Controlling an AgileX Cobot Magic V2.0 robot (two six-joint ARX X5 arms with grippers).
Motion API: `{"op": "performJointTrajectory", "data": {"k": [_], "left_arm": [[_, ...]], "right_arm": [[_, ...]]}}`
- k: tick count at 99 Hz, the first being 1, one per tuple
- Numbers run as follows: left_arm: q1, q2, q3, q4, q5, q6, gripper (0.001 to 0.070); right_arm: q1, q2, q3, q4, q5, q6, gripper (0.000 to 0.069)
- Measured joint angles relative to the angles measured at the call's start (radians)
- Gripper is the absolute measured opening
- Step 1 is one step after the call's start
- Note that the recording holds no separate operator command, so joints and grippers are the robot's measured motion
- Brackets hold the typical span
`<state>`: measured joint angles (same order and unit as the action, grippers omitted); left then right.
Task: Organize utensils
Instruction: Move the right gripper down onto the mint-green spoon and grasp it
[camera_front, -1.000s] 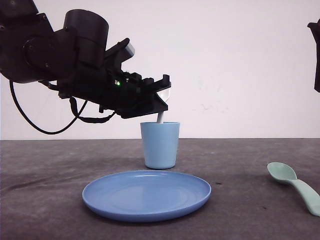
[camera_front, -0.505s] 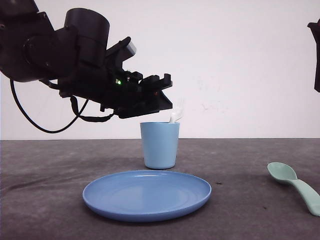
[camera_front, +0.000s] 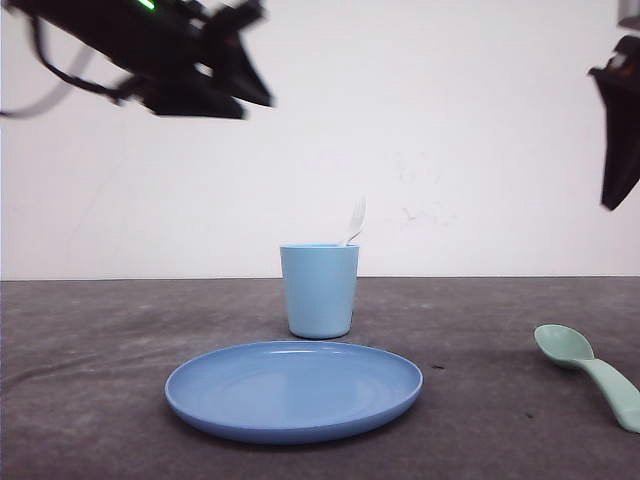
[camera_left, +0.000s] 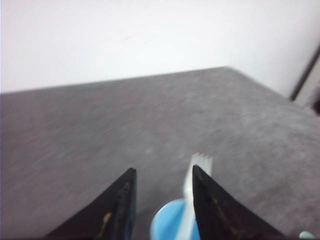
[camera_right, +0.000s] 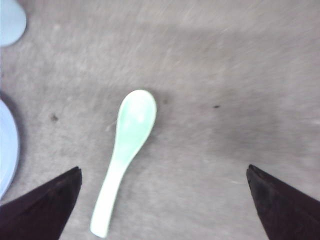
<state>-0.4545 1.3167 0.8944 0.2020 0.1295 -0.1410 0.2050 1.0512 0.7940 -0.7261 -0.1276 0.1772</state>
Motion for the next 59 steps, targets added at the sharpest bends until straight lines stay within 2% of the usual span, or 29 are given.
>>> {"op": "performJointTrajectory", "data": {"k": [13, 32, 45, 59], "left_arm": [[0.088, -0.142, 0.0, -0.164, -0.015, -0.016, 0.0196], [0.195, -0.27, 0.0, -0.357, -0.099, -0.017, 0.0196], [0.237, -0.277, 0.0, -0.446, -0.108, -0.011, 0.0196], [0.238, -0.276, 0.0, -0.484, -0.108, -0.009, 0.0196]], "right_arm": [[0.044, 0.076, 0.0, 0.044, 0.017, 0.039, 0.0666], [0.103, 0.17, 0.0, 0.119, 0.044, 0.114, 0.0665], [0.148, 0.23, 0.0, 0.159, 0.102, 0.162, 0.0629], [0.185, 0.288, 0.0, 0.199, 0.137, 0.203, 0.0606]]}}
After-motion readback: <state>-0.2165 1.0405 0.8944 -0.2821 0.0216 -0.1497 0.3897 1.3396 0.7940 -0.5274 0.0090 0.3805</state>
